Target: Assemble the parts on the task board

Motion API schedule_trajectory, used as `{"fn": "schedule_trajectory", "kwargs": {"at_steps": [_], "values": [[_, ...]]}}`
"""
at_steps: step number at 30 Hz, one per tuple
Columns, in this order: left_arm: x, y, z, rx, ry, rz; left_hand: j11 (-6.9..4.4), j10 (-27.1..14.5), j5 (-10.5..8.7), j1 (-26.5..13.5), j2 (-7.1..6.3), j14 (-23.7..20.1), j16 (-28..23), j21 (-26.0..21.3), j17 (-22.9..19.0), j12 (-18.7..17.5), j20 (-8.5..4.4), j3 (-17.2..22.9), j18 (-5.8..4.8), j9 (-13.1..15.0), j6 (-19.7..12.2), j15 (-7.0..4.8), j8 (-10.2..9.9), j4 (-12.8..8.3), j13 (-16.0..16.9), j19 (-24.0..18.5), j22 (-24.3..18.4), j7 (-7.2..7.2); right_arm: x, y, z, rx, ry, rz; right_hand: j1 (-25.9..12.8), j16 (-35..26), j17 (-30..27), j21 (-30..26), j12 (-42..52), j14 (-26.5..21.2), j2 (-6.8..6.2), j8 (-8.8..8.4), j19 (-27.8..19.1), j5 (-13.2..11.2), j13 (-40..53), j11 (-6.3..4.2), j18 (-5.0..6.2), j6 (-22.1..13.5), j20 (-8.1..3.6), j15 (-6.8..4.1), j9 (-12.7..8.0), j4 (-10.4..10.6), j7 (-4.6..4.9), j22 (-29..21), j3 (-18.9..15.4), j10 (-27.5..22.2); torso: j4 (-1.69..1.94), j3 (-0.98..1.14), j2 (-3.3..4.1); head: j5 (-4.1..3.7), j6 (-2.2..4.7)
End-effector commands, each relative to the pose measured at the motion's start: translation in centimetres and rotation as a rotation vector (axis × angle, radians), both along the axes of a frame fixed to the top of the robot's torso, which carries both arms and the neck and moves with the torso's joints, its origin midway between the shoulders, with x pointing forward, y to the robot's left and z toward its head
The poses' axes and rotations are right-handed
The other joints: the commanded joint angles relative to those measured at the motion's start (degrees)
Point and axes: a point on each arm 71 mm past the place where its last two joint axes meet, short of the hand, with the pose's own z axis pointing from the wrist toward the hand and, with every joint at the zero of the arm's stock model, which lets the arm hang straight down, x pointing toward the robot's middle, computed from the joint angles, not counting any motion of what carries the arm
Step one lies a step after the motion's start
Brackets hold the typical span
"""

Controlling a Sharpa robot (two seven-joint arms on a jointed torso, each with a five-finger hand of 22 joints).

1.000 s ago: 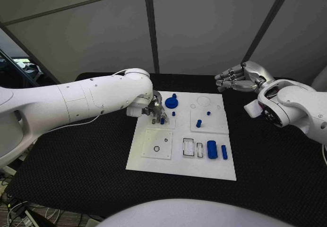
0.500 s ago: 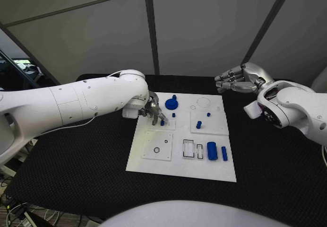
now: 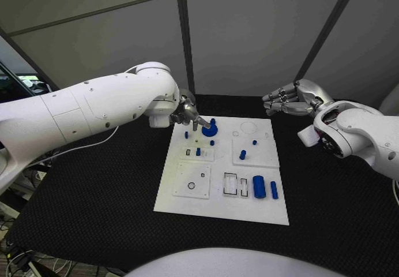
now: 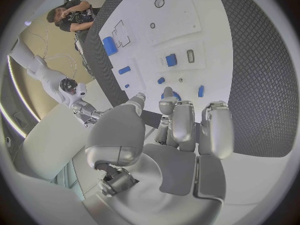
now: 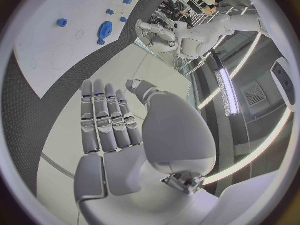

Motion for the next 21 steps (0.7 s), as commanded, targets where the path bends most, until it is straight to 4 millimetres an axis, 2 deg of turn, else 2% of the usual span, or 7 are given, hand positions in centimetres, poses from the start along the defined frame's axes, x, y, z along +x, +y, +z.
{"fn": "schedule_trajectory", "kwargs": {"at_steps": [1,6,13,17,18,21], "values": [[0.9,0.7,0.9,0.005,-0.023,0.019,0.66,-2.6,-0.01,1.8,0.61,0.7,-1.5,-2.1,0.0,-2.6,0.71,-1.1,0.39,-2.0,-0.5,0.94,-1.5,0.0,-3.0,-0.9,-0.5,0.78,0.1,0.0,0.1,0.001,-0.004,0.009,-0.4,-0.2,-0.1,-0.2,0.4,-0.5,0.03,0.36,0.4,0.2,0.0,-0.04,0.05,-0.3,0.15,0.02,0.1,0.3,0.00,-0.1,0.0,-0.4,0.00,0.00,0.05,0.11,0.35],[2.1,1.7,0.8,0.022,-0.016,0.052,1.04,-3.6,0.00,3.2,1.02,0.4,-2.0,-2.8,-0.3,-3.3,1.14,-2.5,0.54,-4.1,-0.9,1.26,-3.0,0.1,-4.1,-1.2,-1.0,1.23,0.1,0.1,0.1,0.001,-0.004,0.011,-0.4,-0.2,-0.1,-0.2,0.4,-0.5,0.03,0.37,0.4,0.2,0.0,-0.04,0.05,-0.3,0.15,0.02,0.1,0.3,-0.01,-0.1,0.0,-0.4,-0.21,0.01,0.10,0.43,0.45],[3.1,2.7,-0.7,0.084,0.009,0.082,1.31,-3.9,0.02,4.0,1.48,0.3,-1.9,-2.7,-0.3,-3.3,1.38,-3.8,0.49,-5.9,-1.1,1.47,-4.1,0.4,-4.5,-1.0,-0.8,1.53,0.1,0.2,0.1,0.001,-0.005,0.012,-0.4,-0.2,-0.1,-0.2,0.4,-0.5,0.06,0.37,0.4,0.2,0.0,-0.05,0.06,-0.3,0.14,0.01,0.1,0.3,-0.02,-0.1,0.0,-0.4,-0.20,-0.04,0.21,0.47,0.86],[3.5,3.4,-1.8,0.122,0.030,0.092,1.32,-3.6,0.01,4.2,1.69,0.4,-1.7,-2.3,-0.1,-2.9,1.43,-4.3,0.40,-6.6,-0.8,1.50,-4.2,0.7,-4.2,-0.8,-0.4,1.55,0.1,0.2,0.1,0.001,-0.005,0.014,-0.4,-0.2,-0.1,-0.2,0.4,-0.5,0.09,0.38,0.4,0.2,0.0,-0.07,0.06,-0.3,0.14,0.01,0.1,0.3,-0.03,-0.1,0.0,-0.4,-0.21,-0.02,0.19,0.43,0.58],[3.5,3.5,-2.0,0.129,0.036,0.094,1.32,-3.6,0.01,4.2,1.70,0.4,-1.7,-2.3,-0.1,-2.9,1.44,-4.4,0.40,-6.6,-0.8,1.50,-4.2,0.7,-4.2,-0.8,-0.4,1.55,0.1,0.2,0.1,0.001,-0.005,0.014,-0.4,-0.2,-0.1,-0.2,0.4,-0.5,0.09,0.38,0.4,0.2,0.0,-0.07,0.06,-0.3,0.14,0.01,0.1,0.3,-0.03,-0.1,0.0,-0.4,-0.17,0.00,0.16,0.40,0.29],[3.6,3.7,-2.7,0.139,0.047,0.100,1.34,-3.5,0.00,4.2,1.83,0.5,-1.6,-2.2,-0.1,-2.8,1.46,-4.7,0.36,-6.9,-0.6,1.51,-4.3,0.9,-4.2,-0.7,-0.2,1.57,0.1,0.2,0.1,0.001,-0.006,0.015,-0.4,-0.2,-0.1,-0.2,0.4,-0.5,0.09,0.38,0.4,0.2,0.0,-0.07,0.06,-0.3,0.14,0.01,0.1,0.3,-0.03,-0.1,0.0,-0.4,-0.11,-0.02,0.16,0.31,0.22]]}}
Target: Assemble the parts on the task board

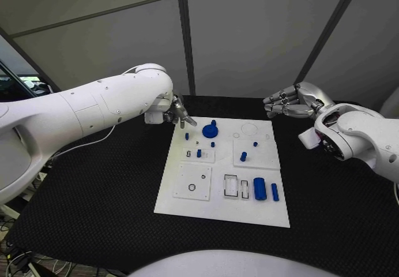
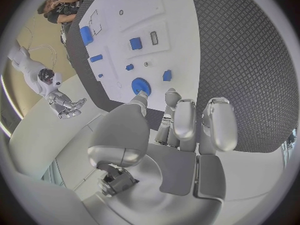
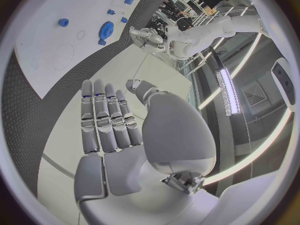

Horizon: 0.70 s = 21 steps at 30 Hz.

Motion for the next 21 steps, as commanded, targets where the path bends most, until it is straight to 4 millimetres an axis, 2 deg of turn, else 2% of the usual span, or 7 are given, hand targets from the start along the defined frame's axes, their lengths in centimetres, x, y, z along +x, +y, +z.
{"fn": "schedule_trajectory", "kwargs": {"at_steps": [1,6,13,21], "values": [[0.0,0.1,-0.5,0.030,0.022,-0.026,0.13,0.2,0.00,0.4,0.33,0.4,0.4,0.4,0.1,0.5,0.18,-0.6,0.33,-0.3,0.3,0.27,-0.4,0.0,0.2,0.2,0.1,0.33,0.0,0.1,0.2,0.001,-0.007,0.013,-0.3,-0.2,-0.1,-0.2,0.4,-0.5,0.12,0.38,0.4,0.2,0.0,-0.07,0.07,-0.3,0.14,0.00,0.1,0.3,-0.04,-0.1,0.0,-0.4,0.08,0.01,-0.04,-0.08,-0.20],[0.2,0.0,-1.2,0.040,0.020,-0.023,0.11,0.5,0.02,0.4,0.66,0.5,0.7,0.8,0.3,0.9,0.21,-1.2,0.26,-0.9,0.7,0.26,-0.4,0.5,0.5,0.4,0.5,0.31,0.0,0.2,0.2,-0.001,-0.009,0.015,-0.3,-0.2,-0.1,-0.3,0.4,-0.5,0.15,0.39,0.4,0.2,0.0,-0.08,0.08,-0.3,0.14,-0.01,0.1,0.3,-0.05,-0.1,0.1,-0.4,0.02,0.00,0.00,0.03,-0.18],[0.1,-0.3,-1.7,0.056,0.038,-0.039,-0.04,1.1,0.05,0.7,0.96,0.8,1.4,1.5,0.7,1.6,0.19,-1.8,0.08,-1.4,1.5,0.15,-0.3,0.7,1.0,0.9,1.2,0.13,0.0,0.4,0.1,-0.004,-0.011,0.019,-0.3,-0.2,-0.1,-0.3,0.4,-0.5,0.15,0.39,0.4,0.2,0.0,-0.08,0.08,-0.3,0.14,-0.01,0.1,0.3,-0.05,-0.1,0.1,-0.4,0.07,0.10,-0.09,0.03,-0.19],[0.0,-0.4,-2.2,0.067,0.062,-0.047,-0.13,1.1,0.14,1.5,1.38,0.9,1.4,1.6,0.7,1.6,0.14,-2.0,0.04,-1.9,1.9,0.08,-0.2,0.6,0.8,1.0,1.4,0.04,0.0,0.4,0.1,-0.004,-0.011,0.022,-0.3,-0.2,-0.1,-0.3,0.4,-0.5,0.15,0.39,0.4,0.2,0.0,-0.08,0.08,-0.3,0.14,-0.01,0.1,0.3,-0.05,-0.1,0.1,-0.4,0.07,0.07,-0.09,0.06,-0.26]]}}
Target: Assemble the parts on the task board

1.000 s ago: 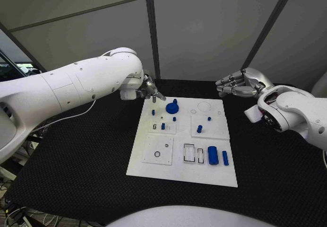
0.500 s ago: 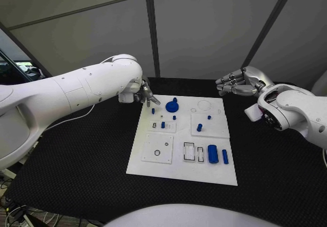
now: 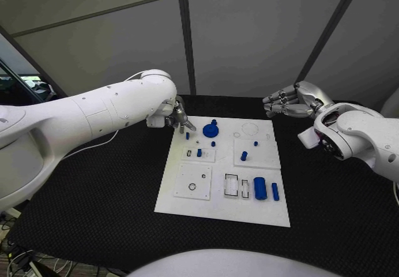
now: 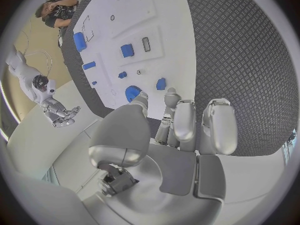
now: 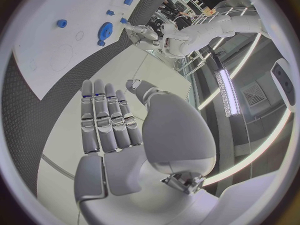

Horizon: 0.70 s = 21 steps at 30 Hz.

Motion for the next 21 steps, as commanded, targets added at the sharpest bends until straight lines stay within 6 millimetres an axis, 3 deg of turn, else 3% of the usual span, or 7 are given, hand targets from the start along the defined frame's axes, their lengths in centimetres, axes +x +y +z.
{"fn": "schedule_trajectory", "kwargs": {"at_steps": [1,5,9,17,21], "values": [[-0.10,-0.07,-0.17,0.020,0.023,-0.027,-0.06,0.3,0.15,0.5,0.41,0.9,0.2,0.2,0.5,0.4,-0.05,-0.5,0.02,-0.2,0.4,0.07,0.0,0.0,0.0,0.4,1.2,-0.06,-0.02,0.15,0.16,0.000,-0.008,0.014,-0.3,-0.2,-0.1,-0.3,0.1,-0.5,0.15,0.39,0.4,0.2,0.0,-0.08,0.08,-0.3,0.14,-0.01,0.1,0.3,-0.05,-0.1,0.1,-0.4,0.03,-0.01,-0.06,0.04,0.08],[-0.17,-0.20,-0.37,0.023,0.032,-0.032,-0.10,0.4,0.17,0.9,0.63,0.9,0.2,0.3,0.5,0.4,-0.07,-0.5,-0.01,-0.4,0.7,0.05,0.0,-0.1,0.0,0.4,1.3,-0.11,-0.01,0.15,0.16,0.000,-0.008,0.014,-0.3,-0.2,-0.1,-0.3,0.1,-0.5,0.15,0.39,0.4,0.2,0.0,-0.08,0.08,-0.3,0.14,-0.01,0.1,0.3,-0.05,-0.1,0.1,-0.4,0.07,0.01,-0.10,0.14,-0.38],[-0.25,-0.33,-0.62,0.025,0.040,-0.036,-0.18,0.5,0.28,2.1,1.61,0.9,0.3,0.5,0.6,0.5,-0.11,-0.2,-0.05,-0.9,1.0,-0.01,0.0,-0.5,-0.1,0.5,1.5,-0.18,0.00,0.22,0.15,0.000,-0.007,0.015,-0.2,-0.2,-0.1,-0.3,0.2,-0.6,0.21,0.41,0.5,0.2,0.0,-0.09,0.09,-0.3,0.13,-0.02,0.1,0.2,-0.06,-0.1,0.1,-0.4,0.01,-0.04,-0.03,0.29,-0.09],[-0.33,-0.53,-0.86,0.021,0.040,-0.039,-0.22,0.5,0.29,2.4,1.80,1.0,0.4,0.5,0.6,0.6,-0.14,0.0,-0.07,-1.1,1.2,-0.04,0.1,-0.6,-0.1,0.6,1.6,-0.24,0.01,0.27,0.14,0.000,-0.007,0.018,-0.2,-0.2,-0.1,-0.3,0.2,-0.6,0.21,0.41,0.5,0.2,0.0,-0.09,0.09,-0.3,0.13,-0.02,0.1,0.2,-0.06,-0.1,0.1,-0.4,0.04,-0.01,-0.05,-0.25,0.05],[-0.36,-0.59,-0.90,0.020,0.040,-0.040,-0.30,0.6,0.30,2.9,2.01,1.0,0.4,0.6,0.6,0.6,-0.18,0.1,-0.08,-1.3,1.6,-0.09,0.2,-0.9,-0.1,0.6,1.7,-0.34,0.03,0.32,0.13,0.000,-0.007,0.020,-0.2,-0.2,-0.1,-0.4,0.2,-0.6,0.25,0.41,0.5,0.2,0.0,-0.10,0.09,-0.3,0.13,-0.03,0.1,0.2,-0.06,-0.1,0.1,-0.4,0.01,0.00,-0.05,-0.09,-0.27]]}}
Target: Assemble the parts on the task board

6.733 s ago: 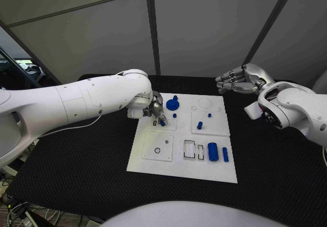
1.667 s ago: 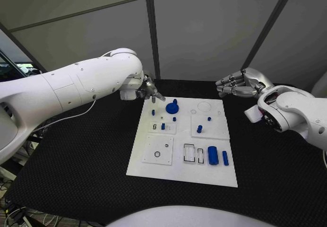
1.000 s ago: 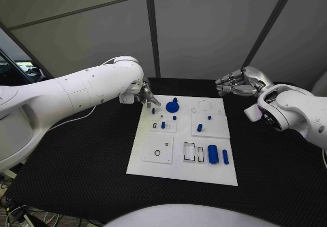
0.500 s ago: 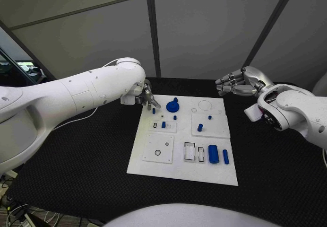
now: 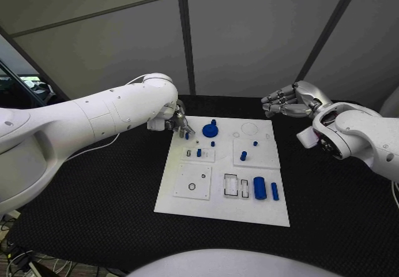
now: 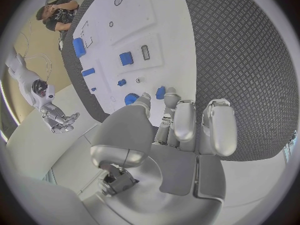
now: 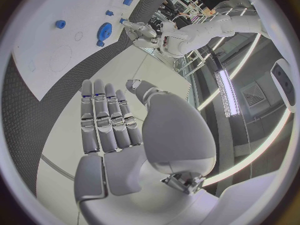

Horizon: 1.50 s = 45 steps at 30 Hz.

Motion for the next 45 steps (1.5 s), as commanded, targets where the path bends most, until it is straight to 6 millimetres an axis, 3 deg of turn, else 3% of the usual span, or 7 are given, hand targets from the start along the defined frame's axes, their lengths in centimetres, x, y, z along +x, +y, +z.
{"fn": "schedule_trajectory", "kwargs": {"at_steps": [1,10,26,35,40,45], "values": [[-0.04,-0.13,0.00,0.006,0.005,-0.017,-0.12,0.4,0.30,1.0,0.09,1.0,0.4,0.3,0.6,0.3,0.01,0.0,-0.09,-0.1,0.6,-0.10,0.3,-0.5,-0.1,0.4,1.8,-0.15,0.01,0.16,0.14,0.002,-0.007,0.015,-0.2,-0.2,-0.1,-0.4,0.2,-0.6,0.31,0.21,0.3,0.2,0.0,-0.10,0.10,-0.3,-0.08,-0.03,0.1,0.2,-0.06,-0.1,0.2,-0.4,-0.01,0.02,0.04,0.22,-0.10],[-0.01,-0.30,0.02,-0.008,-0.009,-0.009,-0.30,0.5,0.31,2.7,1.36,1.0,0.4,0.4,0.6,0.4,-0.14,1.0,-0.11,-0.8,1.1,-0.25,0.5,-1.3,-0.2,0.5,1.9,-0.34,0.05,0.31,0.12,0.002,-0.006,0.019,-0.1,-0.2,-0.2,-0.5,0.2,-0.5,0.51,0.23,0.4,0.3,0.0,-0.11,0.11,-0.3,-0.09,-0.04,0.1,0.2,-0.06,-0.1,0.3,-0.4,-0.01,0.01,0.03,0.29,-0.27],[0.05,-0.55,0.14,-0.031,-0.034,-0.002,-0.48,0.5,0.34,4.8,2.42,1.1,0.6,0.6,0.7,0.3,-0.30,2.3,-0.16,-1.4,1.2,-0.40,0.8,-2.6,-0.5,0.6,2.2,-0.51,0.08,0.48,0.06,0.001,0.000,0.024,-0.1,-0.2,-0.2,-0.5,0.2,-0.5,0.51,0.23,0.4,0.3,0.0,-0.11,0.11,-0.3,-0.09,-0.04,0.1,0.2,-0.06,-0.1,0.3,-0.4,0.03,0.03,0.01,0.26,-0.51],[-0.09,-0.65,0.01,-0.039,-0.005,-0.010,-0.83,-0.2,0.50,10.3,3.50,1.0,0.5,0.5,0.6,-0.7,-0.56,7.2,-0.16,-2.2,0.6,-0.70,0.9,-6.8,-1.4,0.6,2.3,-0.83,0.08,0.52,0.04,0.001,0.002,0.026,-0.1,-0.2,-0.2,-0.5,0.2,-0.5,0.51,0.23,0.4,0.3,0.0,-0.11,0.11,-0.3,-0.09,-0.04,0.1,0.2,-0.06,-0.1,0.3,-0.4,-0.02,0.03,-0.04,0.13,-0.62],[-0.17,-0.58,-0.08,-0.033,0.012,-0.017,-0.83,-0.1,0.45,11.8,3.06,1.0,0.4,0.6,0.5,-1.0,-0.64,10.1,-0.20,-2.5,0.6,-0.71,1.2,-8.7,-1.6,0.6,2.5,-0.81,0.08,0.49,0.04,0.000,0.002,0.025,-0.1,-0.2,-0.2,-0.5,0.2,-0.5,0.51,0.23,0.4,0.3,0.0,-0.11,0.11,-0.3,-0.09,-0.04,0.1,0.2,-0.06,-0.1,0.3,-0.4,-0.06,0.02,0.00,0.09,-0.56],[-0.18,-0.55,-0.08,-0.033,0.013,-0.016,-0.82,0.3,0.47,12.4,2.27,1.0,0.5,0.6,0.6,-1.4,-0.71,15.9,-0.21,-2.6,0.5,-0.69,2.1,-11.4,-2.1,0.6,2.7,-0.67,0.07,0.50,0.04,0.001,0.002,0.026,-0.1,-0.2,-0.2,-0.5,0.2,-0.5,0.51,0.23,0.4,0.3,0.0,-0.11,0.11,-0.3,-0.09,-0.04,0.1,0.2,-0.06,-0.1,0.3,-0.4,-0.03,0.05,0.03,0.02,-0.51]]}}
